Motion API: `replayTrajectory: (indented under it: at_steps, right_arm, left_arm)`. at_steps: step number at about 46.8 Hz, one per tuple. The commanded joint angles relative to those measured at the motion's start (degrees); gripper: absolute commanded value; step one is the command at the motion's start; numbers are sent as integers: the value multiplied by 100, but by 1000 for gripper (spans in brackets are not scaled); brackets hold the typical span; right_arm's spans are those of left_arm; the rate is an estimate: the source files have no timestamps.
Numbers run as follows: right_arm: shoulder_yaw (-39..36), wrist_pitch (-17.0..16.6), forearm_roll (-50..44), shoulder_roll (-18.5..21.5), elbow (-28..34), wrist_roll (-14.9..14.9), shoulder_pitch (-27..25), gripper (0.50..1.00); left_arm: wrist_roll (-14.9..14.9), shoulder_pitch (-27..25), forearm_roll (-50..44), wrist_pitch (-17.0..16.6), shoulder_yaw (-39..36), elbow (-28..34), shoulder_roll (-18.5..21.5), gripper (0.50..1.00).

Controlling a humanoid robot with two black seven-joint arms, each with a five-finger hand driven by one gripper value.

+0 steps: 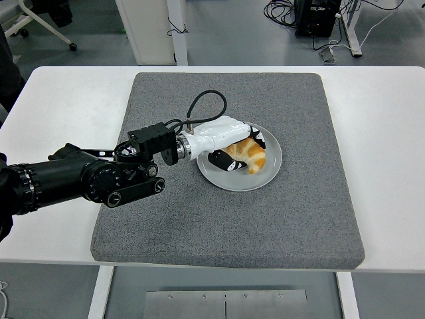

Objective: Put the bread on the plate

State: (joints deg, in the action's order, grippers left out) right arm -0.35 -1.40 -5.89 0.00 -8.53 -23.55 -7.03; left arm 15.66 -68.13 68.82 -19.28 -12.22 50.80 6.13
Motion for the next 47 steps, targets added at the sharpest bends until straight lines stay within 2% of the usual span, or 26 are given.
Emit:
replayTrajectory:
  at_steps: [1,16,22,24,27,38,47]
  right_arm:
    - [0,-1,0,0,0,0,0,1000]
    - [0,-1,0,0,0,0,0,1000]
    - [0,-1,0,0,0,0,0,1000]
    - [0,8,0,0,0,0,0,1000]
    - [0,-1,0,0,0,0,0,1000]
    - [0,-1,0,0,0,0,0,1000]
    - [0,-1,0,0,0,0,0,1000]
  left_arm:
    - [-1,10,0,3,1,-26,-7,575]
    - [-10,45,-8,-6,-26,-96,-6,586]
    - [-10,45,-52,-15,-8,-97,20,613]
    - [-10,54,-61,-23,-8,-97,20,637]
    - [-10,45,-70,-41,-8,-97,20,699]
    - [-1,45,-88,-32,-8,-97,20,839]
    - [43,45,-88,-32,-8,-88,20,886]
